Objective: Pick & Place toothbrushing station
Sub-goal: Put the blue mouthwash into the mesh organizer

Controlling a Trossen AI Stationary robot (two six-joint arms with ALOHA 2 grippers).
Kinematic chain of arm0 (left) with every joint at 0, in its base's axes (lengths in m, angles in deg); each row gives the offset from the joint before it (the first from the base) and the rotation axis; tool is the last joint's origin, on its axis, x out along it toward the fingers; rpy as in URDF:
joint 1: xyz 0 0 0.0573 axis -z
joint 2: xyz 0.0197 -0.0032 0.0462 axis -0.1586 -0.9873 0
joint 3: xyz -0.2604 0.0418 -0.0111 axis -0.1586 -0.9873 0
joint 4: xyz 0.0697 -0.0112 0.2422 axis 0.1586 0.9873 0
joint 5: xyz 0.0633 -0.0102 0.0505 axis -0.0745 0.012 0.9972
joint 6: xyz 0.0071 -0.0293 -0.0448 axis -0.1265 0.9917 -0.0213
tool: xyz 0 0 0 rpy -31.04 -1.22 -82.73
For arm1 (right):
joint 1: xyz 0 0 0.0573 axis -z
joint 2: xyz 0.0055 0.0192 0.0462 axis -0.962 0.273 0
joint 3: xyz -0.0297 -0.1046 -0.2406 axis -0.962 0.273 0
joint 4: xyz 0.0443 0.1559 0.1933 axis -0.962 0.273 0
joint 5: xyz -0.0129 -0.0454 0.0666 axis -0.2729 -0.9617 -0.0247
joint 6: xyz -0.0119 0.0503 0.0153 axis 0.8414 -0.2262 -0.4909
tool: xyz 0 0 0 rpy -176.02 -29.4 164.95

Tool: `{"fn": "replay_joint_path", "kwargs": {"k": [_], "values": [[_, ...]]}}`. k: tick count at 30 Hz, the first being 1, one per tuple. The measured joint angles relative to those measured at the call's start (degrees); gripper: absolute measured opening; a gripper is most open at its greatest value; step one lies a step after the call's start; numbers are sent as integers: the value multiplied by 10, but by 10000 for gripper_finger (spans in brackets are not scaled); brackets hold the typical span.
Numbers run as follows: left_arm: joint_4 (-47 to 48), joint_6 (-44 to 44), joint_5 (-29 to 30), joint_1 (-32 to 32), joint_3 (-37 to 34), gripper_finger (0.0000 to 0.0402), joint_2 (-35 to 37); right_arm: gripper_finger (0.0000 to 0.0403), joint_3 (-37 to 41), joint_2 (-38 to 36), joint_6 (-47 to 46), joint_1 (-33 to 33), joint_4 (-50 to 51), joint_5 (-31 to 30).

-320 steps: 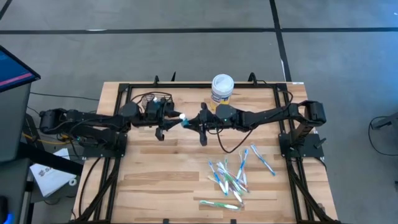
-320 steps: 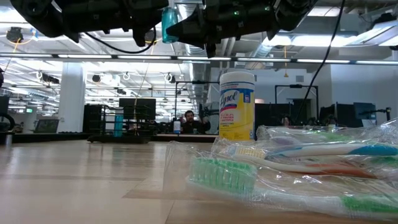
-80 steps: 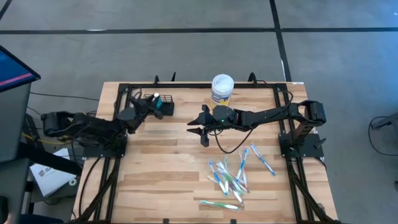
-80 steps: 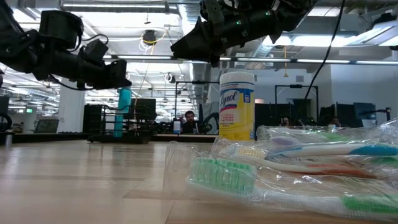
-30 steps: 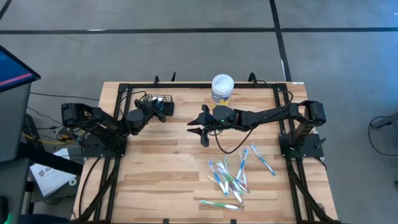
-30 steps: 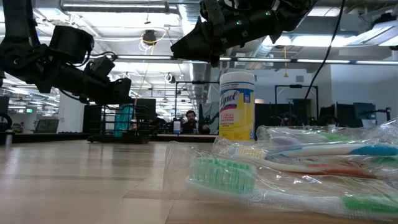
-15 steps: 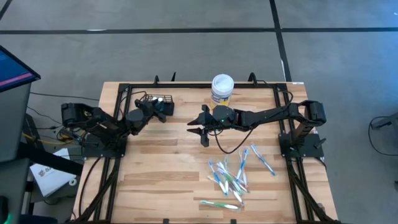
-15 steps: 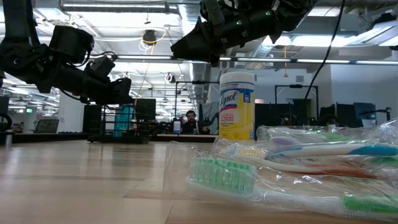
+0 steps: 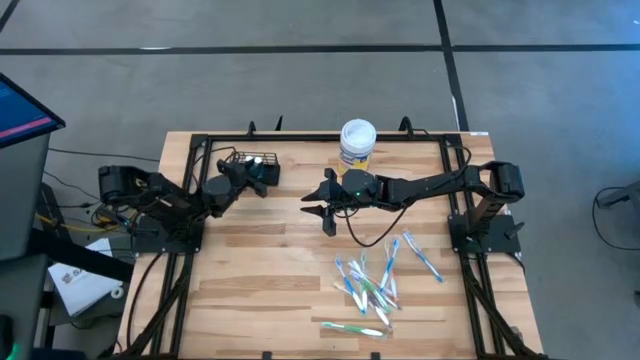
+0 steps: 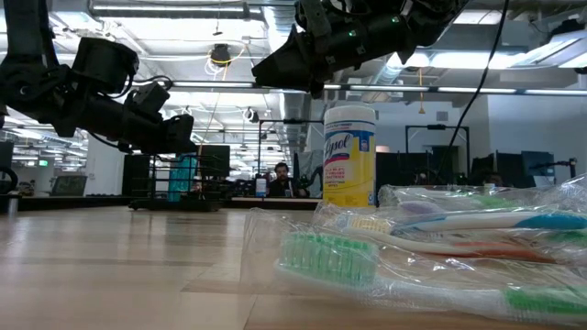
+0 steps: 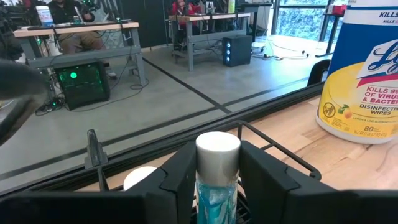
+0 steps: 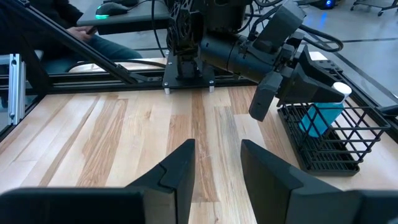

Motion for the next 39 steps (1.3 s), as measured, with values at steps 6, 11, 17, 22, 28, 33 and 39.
{"fn": "replay_joint_path", "kwargs": {"k": [6,11,17,22,28,33,39], "values": [[0,0,0,0,0,112,0,120,0,0,0,0,0,0],[0,0,0,0,0,109,0,120,0,0,0,0,0,0],[0,0,0,0,0,112,0,120,0,0,0,0,0,0],[-1,0,0,0,0,113,0,120,0,0,0,0,0,0],[0,0,-22,0,0,113,12,120,0,0,0,0,0,0],[-1,0,-25,1,0,115,24,120,0,0,0,0,0,0],[2,-1,-25,4,0,117,24,120,0,0,0,0,0,0]]}}
